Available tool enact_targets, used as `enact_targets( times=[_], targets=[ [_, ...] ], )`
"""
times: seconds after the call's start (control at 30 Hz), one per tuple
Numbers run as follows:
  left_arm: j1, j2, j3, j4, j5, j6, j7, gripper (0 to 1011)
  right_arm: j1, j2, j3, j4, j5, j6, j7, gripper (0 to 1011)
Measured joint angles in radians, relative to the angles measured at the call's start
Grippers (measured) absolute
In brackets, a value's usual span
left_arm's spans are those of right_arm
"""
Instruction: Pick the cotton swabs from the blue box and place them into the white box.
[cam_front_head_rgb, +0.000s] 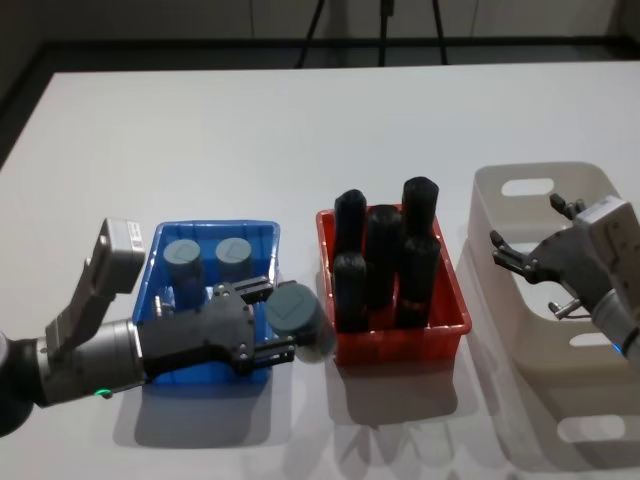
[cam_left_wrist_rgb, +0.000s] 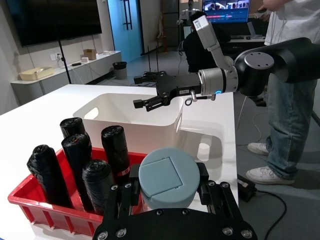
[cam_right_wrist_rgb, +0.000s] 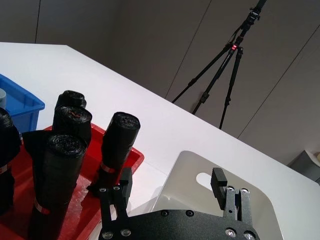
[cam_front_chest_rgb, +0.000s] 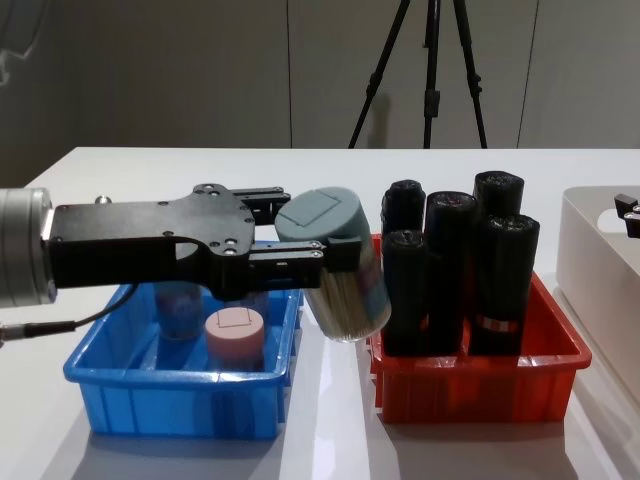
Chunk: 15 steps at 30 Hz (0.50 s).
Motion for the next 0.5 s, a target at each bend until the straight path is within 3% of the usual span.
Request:
enact_targets(
  times=[0.5],
  targets=[
    [-0.005,-0.007,0.031,-0.021,-0.011,0.007,-0.006,649,0.000,0.000,0.000,0.000,0.000,0.000,0.000,1001]
  ],
)
